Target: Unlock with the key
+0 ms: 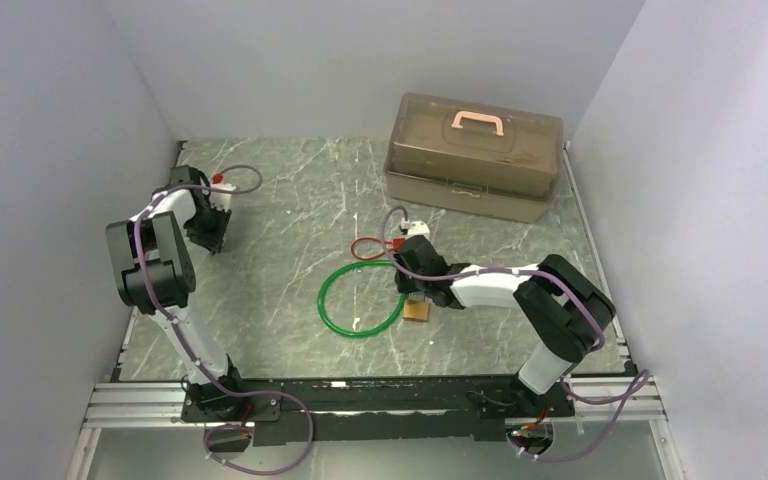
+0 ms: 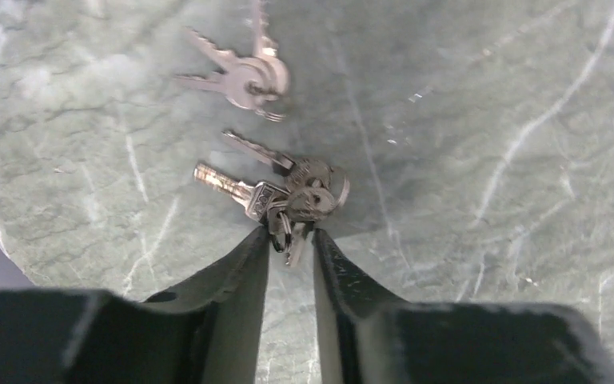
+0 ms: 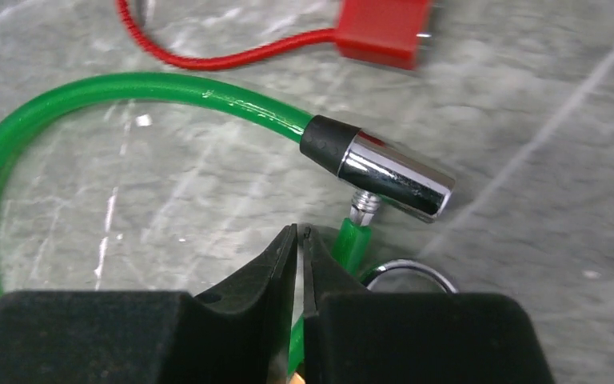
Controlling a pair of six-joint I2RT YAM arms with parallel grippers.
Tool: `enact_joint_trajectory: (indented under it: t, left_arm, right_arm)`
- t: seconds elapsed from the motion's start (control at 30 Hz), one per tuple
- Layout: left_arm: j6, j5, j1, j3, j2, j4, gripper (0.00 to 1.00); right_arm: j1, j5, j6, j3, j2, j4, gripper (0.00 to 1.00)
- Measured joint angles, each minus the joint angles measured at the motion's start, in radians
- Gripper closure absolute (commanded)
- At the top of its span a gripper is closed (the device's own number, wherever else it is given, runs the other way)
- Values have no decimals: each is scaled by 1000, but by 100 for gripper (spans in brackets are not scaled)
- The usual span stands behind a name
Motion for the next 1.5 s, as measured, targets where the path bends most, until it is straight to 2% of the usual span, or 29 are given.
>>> enact_joint_trajectory:
  t: [0.07, 0.17, 0.33, 0.67, 0.73, 0.8, 0.9, 1.03, 1.07, 1.2, 1.33, 1.43, 1.5]
  left_arm:
    - [19, -16, -22, -24, -16, 1, 79]
    - [35, -43, -55, -41, -27, -2, 83]
    - [41, -78, -127, -102, -72, -2, 82]
    - [-2, -67, -432, -286, -216, -31, 83]
    - [-13, -65, -488, -305, -233, -37, 78]
    - [-28, -44, -544, -314, -246, -62, 68]
    - [-39, 8, -602, -310, -247, -118, 46]
    - [-32, 93, -649, -301, -253, -208, 10]
    - [-26, 113, -653, -299, -256, -238, 4]
    - [8, 166, -621, -225, -267, -382, 1]
    - [39, 212, -478, 46, -256, -489, 1]
    - [50, 200, -355, 285, -212, -479, 1]
    - [47, 156, -288, 379, -165, -451, 3]
  right_arm:
    - [-31, 7, 4, -28, -24, 2, 90]
    - [-62, 16, 3, -54, -49, 0, 90]
    - [-92, 37, -10, -89, -88, -3, 90]
    - [-177, 41, -47, -112, -180, -16, 89]
    - [-188, 41, -51, -112, -193, -17, 89]
    - [-194, 41, -54, -112, -199, -18, 89]
    - [-199, 40, -56, -112, -199, -22, 86]
    - [-203, 37, -58, -112, -199, -24, 81]
    - [-205, 36, -58, -111, -199, -23, 80]
    - [-208, 32, -64, -111, -203, -24, 80]
    - [-208, 29, -64, -111, -228, -22, 80]
    - [-208, 24, -64, -111, -244, -16, 80]
    - [-208, 20, -64, -109, -248, -14, 80]
